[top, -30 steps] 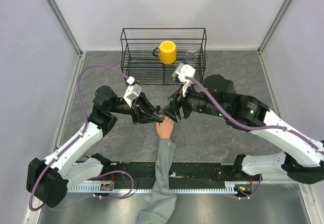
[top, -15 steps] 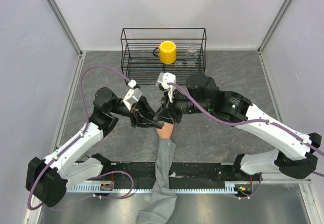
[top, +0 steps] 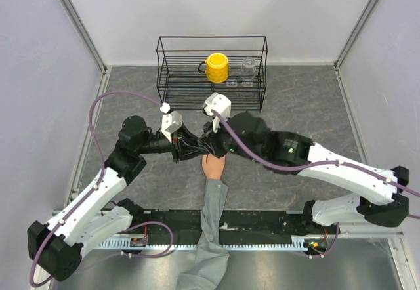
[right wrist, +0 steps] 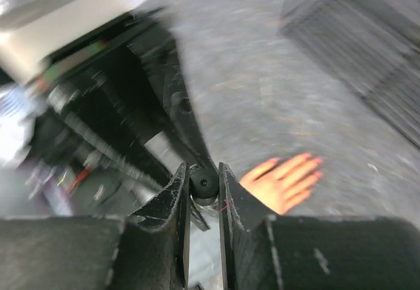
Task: Paint the nails
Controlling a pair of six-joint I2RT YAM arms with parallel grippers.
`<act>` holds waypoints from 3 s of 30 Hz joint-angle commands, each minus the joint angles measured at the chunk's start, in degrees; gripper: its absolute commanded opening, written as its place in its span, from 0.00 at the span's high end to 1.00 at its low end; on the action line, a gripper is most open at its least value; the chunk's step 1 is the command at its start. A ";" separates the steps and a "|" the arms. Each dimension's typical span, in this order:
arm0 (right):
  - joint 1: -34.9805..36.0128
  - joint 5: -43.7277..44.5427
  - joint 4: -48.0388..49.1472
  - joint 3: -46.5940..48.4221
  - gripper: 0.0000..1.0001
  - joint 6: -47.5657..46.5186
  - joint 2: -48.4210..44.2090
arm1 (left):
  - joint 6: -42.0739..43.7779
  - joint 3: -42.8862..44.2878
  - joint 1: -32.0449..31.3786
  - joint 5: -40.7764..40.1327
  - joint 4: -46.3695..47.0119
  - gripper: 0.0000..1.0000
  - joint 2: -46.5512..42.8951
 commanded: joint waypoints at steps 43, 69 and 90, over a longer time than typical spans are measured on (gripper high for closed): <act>-4.83 -34.69 -0.59 2.10 0.31 -4.54 -4.17 | -14.11 -1.77 -1.33 21.45 26.72 0.98 3.36; -3.64 -17.78 6.96 -5.02 1.00 1.52 -4.17 | 4.17 2.01 0.06 -0.58 1.16 0.98 -1.38; 21.00 41.10 -3.31 4.39 0.31 10.76 4.46 | 3.48 0.77 4.64 -8.82 1.41 0.98 -3.06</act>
